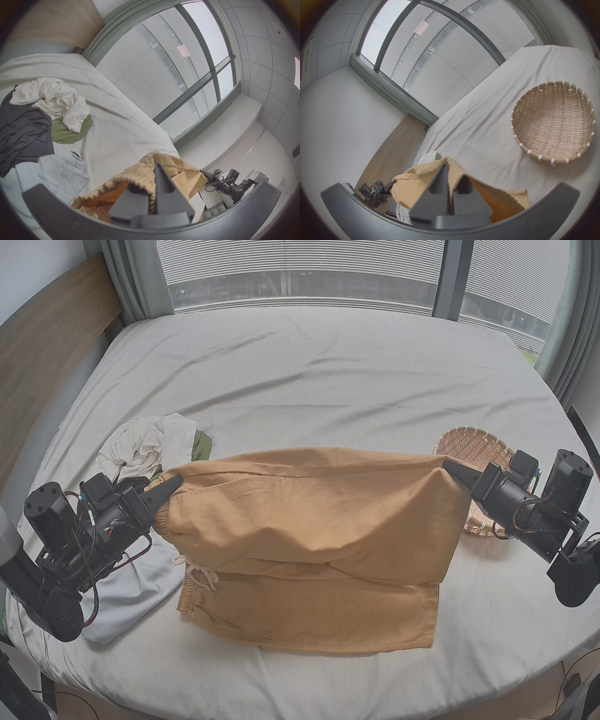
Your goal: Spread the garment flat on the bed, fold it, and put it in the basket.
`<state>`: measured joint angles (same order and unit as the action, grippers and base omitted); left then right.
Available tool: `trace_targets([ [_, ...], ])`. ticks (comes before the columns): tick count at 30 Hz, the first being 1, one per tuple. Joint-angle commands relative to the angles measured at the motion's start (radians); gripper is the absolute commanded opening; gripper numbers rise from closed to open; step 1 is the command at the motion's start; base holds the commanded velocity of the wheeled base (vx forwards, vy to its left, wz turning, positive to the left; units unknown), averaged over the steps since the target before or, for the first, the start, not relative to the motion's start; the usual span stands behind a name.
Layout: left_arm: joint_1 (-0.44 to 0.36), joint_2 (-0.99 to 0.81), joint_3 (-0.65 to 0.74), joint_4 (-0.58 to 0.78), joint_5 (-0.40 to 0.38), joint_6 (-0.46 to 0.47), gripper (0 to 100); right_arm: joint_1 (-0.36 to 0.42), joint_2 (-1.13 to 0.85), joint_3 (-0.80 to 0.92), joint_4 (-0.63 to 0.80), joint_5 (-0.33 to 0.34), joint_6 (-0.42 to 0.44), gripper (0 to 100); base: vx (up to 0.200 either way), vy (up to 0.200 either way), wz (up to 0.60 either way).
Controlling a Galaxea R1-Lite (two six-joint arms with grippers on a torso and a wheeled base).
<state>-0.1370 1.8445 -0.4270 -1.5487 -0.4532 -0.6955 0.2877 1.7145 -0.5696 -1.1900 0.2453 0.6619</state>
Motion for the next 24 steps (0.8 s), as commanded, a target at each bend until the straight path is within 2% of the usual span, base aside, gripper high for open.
trace_targets([
  [1,0.019,-0.001,0.001,-0.001,-0.001,-0.001,0,-0.016,-0.007,-0.001,0.000,0.008,0.001,0,0.000,0.000,0.00],
  [14,0.020,0.006,-0.022,0.001,0.002,-0.009,0,-0.019,-0.009,-0.050,0.013,0.020,-0.001,0,0.000,0.000,0.00],
  [21,0.017,0.059,-0.137,0.006,0.011,-0.013,0,-0.022,0.077,-0.162,0.015,0.020,-0.002,0,0.000,0.000,0.00],
  [24,0.024,0.108,-0.179,0.006,0.014,-0.013,0,-0.047,0.134,-0.216,0.015,0.020,-0.002,0,0.000,0.000,0.00],
])
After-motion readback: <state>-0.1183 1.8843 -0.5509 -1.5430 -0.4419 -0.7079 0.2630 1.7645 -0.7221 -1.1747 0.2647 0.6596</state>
